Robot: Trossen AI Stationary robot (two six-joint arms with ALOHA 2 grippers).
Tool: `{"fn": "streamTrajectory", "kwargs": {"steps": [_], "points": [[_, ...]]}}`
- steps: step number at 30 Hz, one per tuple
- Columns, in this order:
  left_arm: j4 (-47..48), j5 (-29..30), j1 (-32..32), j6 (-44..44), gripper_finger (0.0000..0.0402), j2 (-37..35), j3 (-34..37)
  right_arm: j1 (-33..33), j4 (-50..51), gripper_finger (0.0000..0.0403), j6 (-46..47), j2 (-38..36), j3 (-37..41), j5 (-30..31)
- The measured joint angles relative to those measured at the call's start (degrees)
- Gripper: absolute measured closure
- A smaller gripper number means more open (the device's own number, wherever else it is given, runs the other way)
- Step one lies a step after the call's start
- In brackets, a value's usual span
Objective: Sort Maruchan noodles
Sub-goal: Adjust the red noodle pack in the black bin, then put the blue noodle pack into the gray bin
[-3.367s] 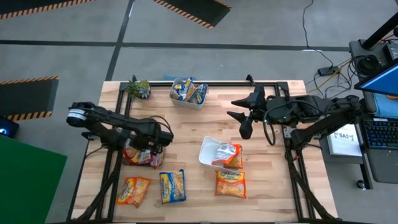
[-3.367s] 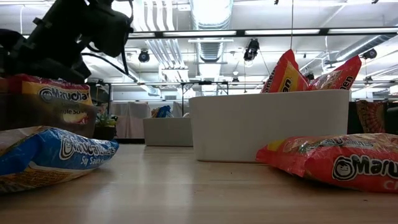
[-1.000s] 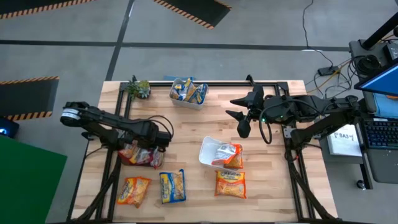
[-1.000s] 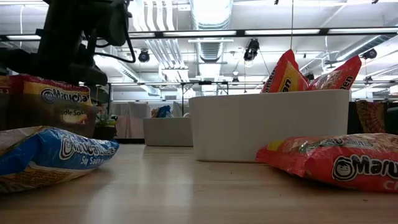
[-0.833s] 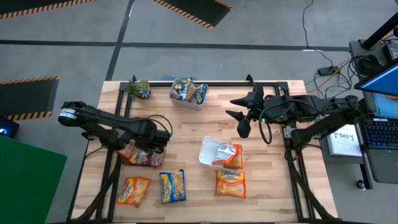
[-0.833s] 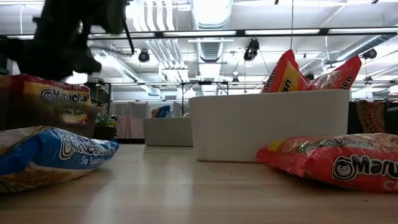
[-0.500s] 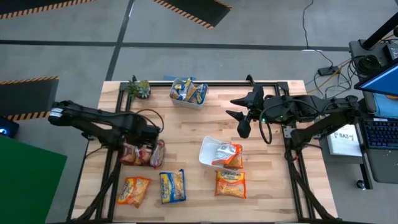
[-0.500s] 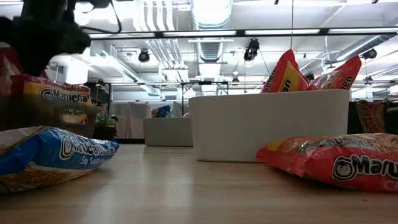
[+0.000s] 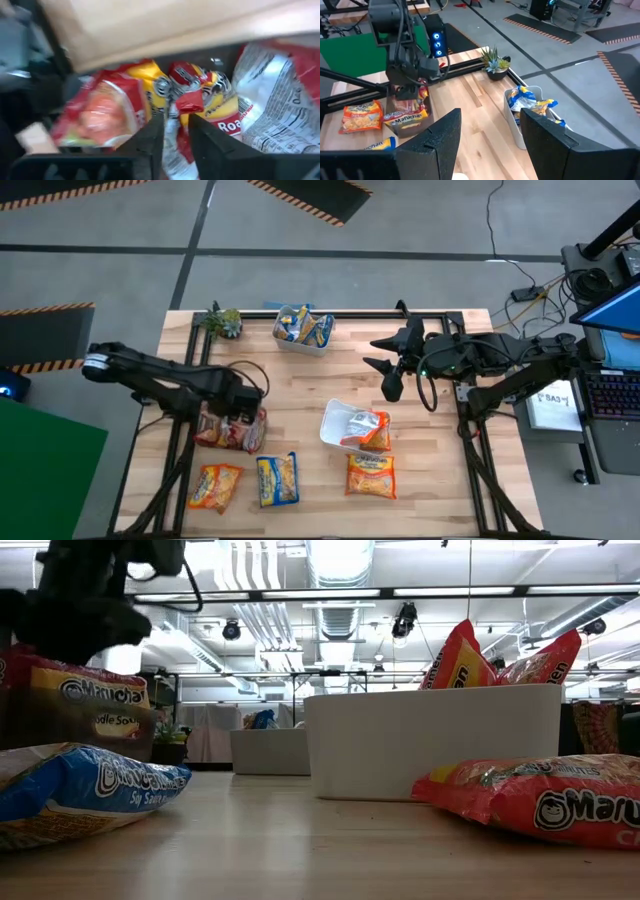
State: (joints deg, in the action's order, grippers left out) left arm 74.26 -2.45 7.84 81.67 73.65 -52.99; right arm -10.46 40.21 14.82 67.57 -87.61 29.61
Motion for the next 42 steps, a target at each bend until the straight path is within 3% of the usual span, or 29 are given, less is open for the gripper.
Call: {"fn": "streamTrajectory", "kwargs": {"steps": [5, 8, 12, 15, 19, 22, 26, 33, 42], "points": [[7.59, 4.97, 0.18, -1.19, 0.0284, 0.00, -7.64, 0.00, -0.02, 0.0211, 3.44, 0.00, 0.00, -0.02], [6.80, 6.94, 1.45, -5.13, 0.0270, 0.08, -12.80, 0.00, 0.00, 0.0211, 6.17, -0.06, 0.00, -1.73], [-1.48, 10.90, 6.23, -11.95, 0.0268, 0.54, -19.12, 0.00, 0.14, 0.0211, 11.79, -0.11, 0.00, -5.65], [-12.05, 13.82, 12.24, -17.56, 0.0273, 1.01, -22.09, 0.00, 1.31, 0.0211, 19.13, -0.13, 0.00, -11.83], [-23.43, 16.38, 21.17, -20.79, 0.0284, 2.93, -22.15, -0.21, 5.72, 0.0211, 30.72, 0.59, 0.00, -20.23], [-24.17, 16.51, 27.26, -18.17, 0.0297, 6.18, -21.18, -2.11, 8.01, 0.0211, 37.61, 2.15, 0.36, -24.94], [-23.39, 16.30, 32.47, -13.85, 0.0320, 12.65, -20.72, -6.42, 7.91, 0.0211, 43.18, 5.58, 1.03, -26.25], [-20.93, 12.64, 34.63, -12.55, 0.0354, 23.80, -20.79, -11.95, 7.55, 0.0211, 52.55, 14.81, 1.99, -26.52], [-20.24, 11.46, 34.99, -15.15, 0.0380, 33.08, -20.75, -16.47, 7.26, 0.0211, 61.28, 24.23, 2.03, -28.17]]}}
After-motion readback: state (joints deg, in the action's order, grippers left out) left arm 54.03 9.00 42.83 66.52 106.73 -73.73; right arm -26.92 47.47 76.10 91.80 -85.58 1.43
